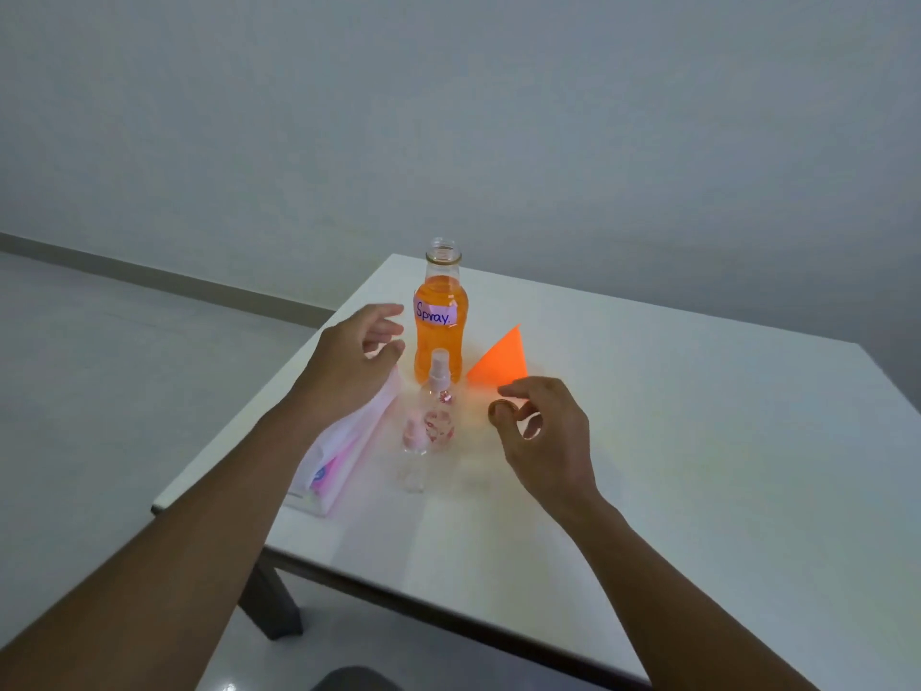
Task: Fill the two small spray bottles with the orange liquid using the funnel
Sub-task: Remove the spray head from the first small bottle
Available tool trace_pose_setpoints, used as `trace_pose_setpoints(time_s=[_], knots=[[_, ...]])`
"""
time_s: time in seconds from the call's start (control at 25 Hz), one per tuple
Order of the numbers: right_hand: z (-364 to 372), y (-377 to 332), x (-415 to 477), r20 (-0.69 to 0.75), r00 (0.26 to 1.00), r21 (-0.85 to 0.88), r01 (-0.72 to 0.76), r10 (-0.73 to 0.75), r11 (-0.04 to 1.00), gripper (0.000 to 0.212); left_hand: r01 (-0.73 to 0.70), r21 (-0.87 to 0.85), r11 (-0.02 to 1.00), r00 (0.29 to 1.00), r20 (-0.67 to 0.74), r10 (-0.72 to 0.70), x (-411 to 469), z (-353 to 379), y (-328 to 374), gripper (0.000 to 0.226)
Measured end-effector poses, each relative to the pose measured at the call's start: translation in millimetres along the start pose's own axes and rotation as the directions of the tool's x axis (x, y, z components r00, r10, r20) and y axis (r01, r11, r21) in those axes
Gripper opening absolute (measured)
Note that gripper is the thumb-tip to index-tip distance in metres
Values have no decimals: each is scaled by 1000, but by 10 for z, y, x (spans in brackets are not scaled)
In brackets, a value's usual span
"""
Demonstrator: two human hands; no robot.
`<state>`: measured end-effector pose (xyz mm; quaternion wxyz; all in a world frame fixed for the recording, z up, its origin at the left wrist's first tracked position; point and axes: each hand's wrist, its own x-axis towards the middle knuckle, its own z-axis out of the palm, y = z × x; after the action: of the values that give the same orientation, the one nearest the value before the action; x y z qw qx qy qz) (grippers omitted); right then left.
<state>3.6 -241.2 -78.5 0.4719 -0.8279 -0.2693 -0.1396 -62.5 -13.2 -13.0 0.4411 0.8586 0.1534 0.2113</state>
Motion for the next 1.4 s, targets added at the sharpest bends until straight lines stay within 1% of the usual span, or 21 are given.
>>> trace_pose_setpoints(time_s=[0.04,0.08,0.16,0.2,0.24,0.28,0.32,0.36,0.44,0.56,0.68,0.76,0.88,0.96,1.04,1.12,1.16,1.24,1.28,1.36,1.4], knots=[[-7,-113,22,4,999,34,46,-46,998,20,-22,54,998,1000,22,21,-74,-29,-15,38],[-16,-254,58,37,998,78,55,-59,995,24,-38,119,992,998,54,32,-141,-53,-20,35],[-14,-518,171,161,987,133,-22,0,991,33,-71,252,965,991,127,40,-225,-78,-44,32],[-1,-607,233,218,975,131,-61,31,989,37,-83,298,951,987,156,37,-246,-83,-55,31],[16,-658,288,259,965,117,-81,48,990,38,-87,323,942,984,175,31,-261,-85,-59,31],[32,-686,330,286,957,106,-84,50,991,32,-90,332,939,982,185,28,-275,-93,-50,31],[37,-697,365,300,953,102,-77,43,992,22,-93,332,939,981,190,30,-281,-101,-27,31],[24,-702,393,304,952,101,-69,35,992,11,-96,324,941,980,196,33,-274,-105,2,32],[-69,-694,434,279,960,115,-66,31,991,6,-97,248,964,976,214,43,-248,-109,97,33],[-316,-725,466,168,983,256,-115,73,960,11,-85,52,995,960,271,68,-202,-86,283,40],[-630,-801,449,106,989,423,-138,102,895,13,-177,0,984,945,278,170,-184,71,545,44],[-837,-830,438,74,992,459,-126,104,879,18,-235,-35,971,937,259,236,-187,205,725,48],[-1156,-773,420,35,991,436,-134,132,890,28,-272,-68,960,908,311,280,-233,392,941,49],[-1353,-686,387,37,986,414,-162,161,896,26,-283,-68,957,891,351,288,-303,518,1046,41],[-1540,-577,309,57,987,425,-161,152,891,24,-293,-100,951,866,394,308,-405,655,1158,22],[-1696,-466,198,89,988,464,-153,127,873,32,-284,-147,948,836,445,320,-487,787,1237,7],[-1790,-407,140,106,988,466,-151,115,872,36,-266,-172,949,821,475,316,-520,870,1272,5],[-1977,-295,42,175,979,484,-174,100,858,46,-215,-206,955,805,516,292,-596,1032,1297,16],[-2081,-222,-13,223,968,505,-214,113,836,53,-189,-217,958,804,526,278,-656,1138,1301,21],[-2224,-76,-128,295,936,503,-325,195,800,70,-153,-225,962,812,527,252,-794,1355,1292,29],[-2247,-18,-188,290,924,450,-362,249,816,73,-146,-228,963,818,519,247,-862,1461,1283,29]])
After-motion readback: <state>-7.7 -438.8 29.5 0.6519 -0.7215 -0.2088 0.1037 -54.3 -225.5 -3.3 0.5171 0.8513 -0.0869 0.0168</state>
